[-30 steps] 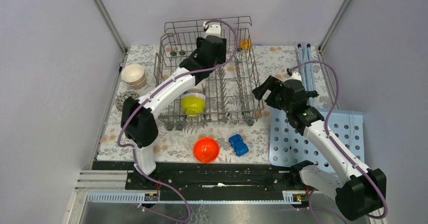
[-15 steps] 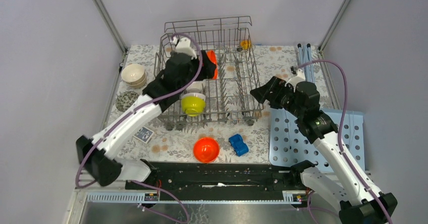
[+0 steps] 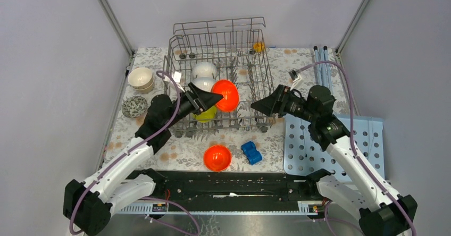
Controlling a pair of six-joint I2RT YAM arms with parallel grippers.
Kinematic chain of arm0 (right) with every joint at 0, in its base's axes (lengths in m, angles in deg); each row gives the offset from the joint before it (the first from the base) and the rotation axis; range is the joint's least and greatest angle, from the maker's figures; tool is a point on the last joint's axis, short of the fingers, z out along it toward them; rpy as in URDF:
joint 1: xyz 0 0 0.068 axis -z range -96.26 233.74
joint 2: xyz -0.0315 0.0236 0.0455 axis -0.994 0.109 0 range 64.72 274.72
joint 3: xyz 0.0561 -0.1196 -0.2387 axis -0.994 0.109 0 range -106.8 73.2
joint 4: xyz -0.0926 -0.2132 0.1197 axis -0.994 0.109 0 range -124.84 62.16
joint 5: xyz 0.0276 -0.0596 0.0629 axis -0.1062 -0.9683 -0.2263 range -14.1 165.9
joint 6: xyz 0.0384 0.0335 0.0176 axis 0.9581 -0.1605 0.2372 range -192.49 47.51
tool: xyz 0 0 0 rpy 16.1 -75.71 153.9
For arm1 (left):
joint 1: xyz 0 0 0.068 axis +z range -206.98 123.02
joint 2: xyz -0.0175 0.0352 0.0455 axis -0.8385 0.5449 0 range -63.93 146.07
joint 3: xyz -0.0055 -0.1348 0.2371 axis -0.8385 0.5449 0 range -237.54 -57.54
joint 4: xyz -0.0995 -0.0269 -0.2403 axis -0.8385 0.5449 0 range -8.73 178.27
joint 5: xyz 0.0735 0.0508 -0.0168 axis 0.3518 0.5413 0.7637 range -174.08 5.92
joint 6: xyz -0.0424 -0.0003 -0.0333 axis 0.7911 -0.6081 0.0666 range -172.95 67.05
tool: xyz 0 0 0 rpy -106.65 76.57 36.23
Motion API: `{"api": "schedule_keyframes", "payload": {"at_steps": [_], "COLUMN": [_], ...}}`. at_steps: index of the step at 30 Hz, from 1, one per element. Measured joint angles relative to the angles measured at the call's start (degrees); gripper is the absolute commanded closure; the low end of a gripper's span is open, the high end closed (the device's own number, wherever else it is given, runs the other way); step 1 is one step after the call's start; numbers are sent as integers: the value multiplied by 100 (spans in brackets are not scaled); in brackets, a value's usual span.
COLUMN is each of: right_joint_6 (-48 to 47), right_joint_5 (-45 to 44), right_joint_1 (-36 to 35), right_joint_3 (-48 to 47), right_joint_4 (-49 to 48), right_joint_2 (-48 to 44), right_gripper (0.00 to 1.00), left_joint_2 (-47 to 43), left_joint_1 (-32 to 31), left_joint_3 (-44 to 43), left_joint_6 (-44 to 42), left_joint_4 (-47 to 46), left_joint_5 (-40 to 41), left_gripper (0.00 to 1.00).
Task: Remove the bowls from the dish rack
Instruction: Place the bowl with the bowl.
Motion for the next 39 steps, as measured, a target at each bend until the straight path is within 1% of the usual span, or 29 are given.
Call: {"api": "schedule_keyframes", "payload": {"at_steps": [2,5,9,14,19,23,29,32,36,39], "right_joint_6": [-133,-503,-898,-1143,-1305,-1364,-1366,-1366,-1373,-1388], "right_joint_5": [15,-151,-514,-1012,-1314,-1427,-1521,-1652,-1853,-1921], "right_joint_1": [-197,-761,-1366,-1508,-1740,-1884,-2094,-2173,-2232,-2284], "right_joint_3": [-127,-564,-896,-994,-1226,-1449,-1869,-1991,-2105,-2166], "right_joint_4": [90,452,750,997,1220,1281,1425,1552,1816,1939], "right_joint_2": [168,525,730,844,990,1086,1532,1775,2020,2138], "right_gripper": [17,18,19,24,29,31,39,41,47,53], "left_joint_2": [-24,-118,-555,-1141,-1526,-1585,-1644,-1716,-1836,-1930], "left_joint_1": [11,9,9,9,15,13,15,13,15,15], "left_joint_3": [404,922,1414,1471,1578,1683,1864,1926,1978,1998], "left_joint_6": [448,981,1412,1502,1475,1495,1532,1545,1552,1552], "left_joint_4": [-483,-1078,-1381,-1423,-1327,-1270,-1174,-1154,-1117,-1104], "left_joint_5": [-293,-562,-675,-695,-671,-673,-671,-671,-671,-671], "left_gripper": [100,100,100,100,100,100,100,100,100,100]}}
